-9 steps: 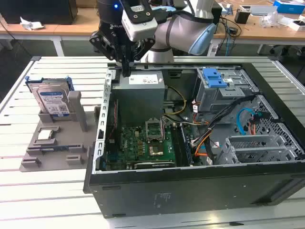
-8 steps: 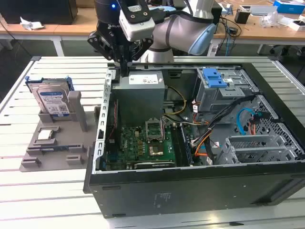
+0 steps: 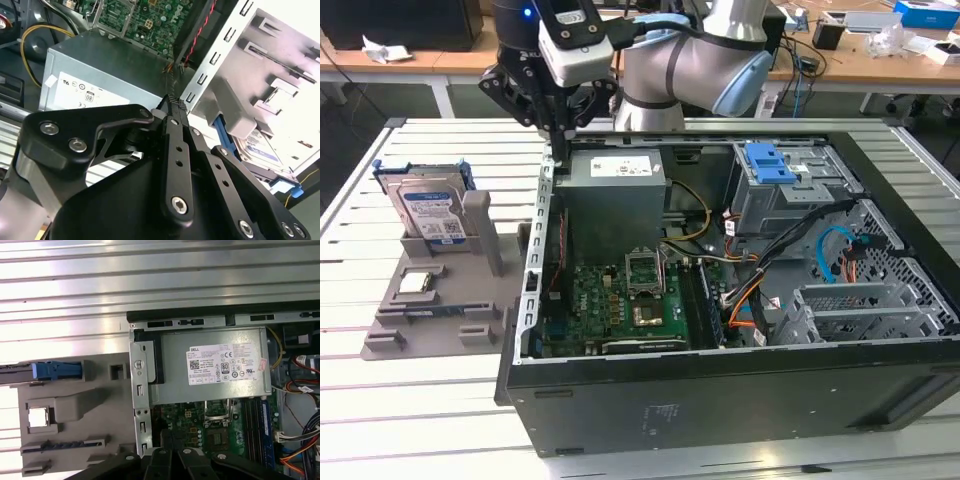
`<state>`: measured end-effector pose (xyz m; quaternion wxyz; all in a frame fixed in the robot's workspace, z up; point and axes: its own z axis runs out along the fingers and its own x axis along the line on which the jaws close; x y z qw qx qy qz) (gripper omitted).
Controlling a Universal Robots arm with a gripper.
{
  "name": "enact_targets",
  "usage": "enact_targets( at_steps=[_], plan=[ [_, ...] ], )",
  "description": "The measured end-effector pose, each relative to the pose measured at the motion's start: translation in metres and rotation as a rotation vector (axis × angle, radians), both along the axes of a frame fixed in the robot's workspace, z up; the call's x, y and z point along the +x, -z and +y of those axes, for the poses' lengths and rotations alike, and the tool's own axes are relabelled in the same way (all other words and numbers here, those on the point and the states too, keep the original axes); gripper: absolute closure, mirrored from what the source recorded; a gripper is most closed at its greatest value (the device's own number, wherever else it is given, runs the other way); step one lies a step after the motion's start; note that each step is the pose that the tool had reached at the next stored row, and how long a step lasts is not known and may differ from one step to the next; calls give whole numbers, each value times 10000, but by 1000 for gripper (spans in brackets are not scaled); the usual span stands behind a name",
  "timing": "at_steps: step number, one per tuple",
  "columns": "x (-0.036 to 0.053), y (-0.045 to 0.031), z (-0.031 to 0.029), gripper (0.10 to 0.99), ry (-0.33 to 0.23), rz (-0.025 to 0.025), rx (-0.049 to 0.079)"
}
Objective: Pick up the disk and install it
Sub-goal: 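Reach for the disk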
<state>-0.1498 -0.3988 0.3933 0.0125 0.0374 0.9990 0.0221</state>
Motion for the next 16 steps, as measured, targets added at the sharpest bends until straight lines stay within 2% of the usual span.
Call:
enact_targets(
  at_steps=[6,9,13,15,16],
  plan=[
    [-94,0,0,980,1,0,0],
    [-216,0,0,980,0,0,0],
    [-299,0,0,980,1,0,0],
    [-367,0,0,980,0,0,0],
    [-428,0,0,980,-1,1,0]
  ],
)
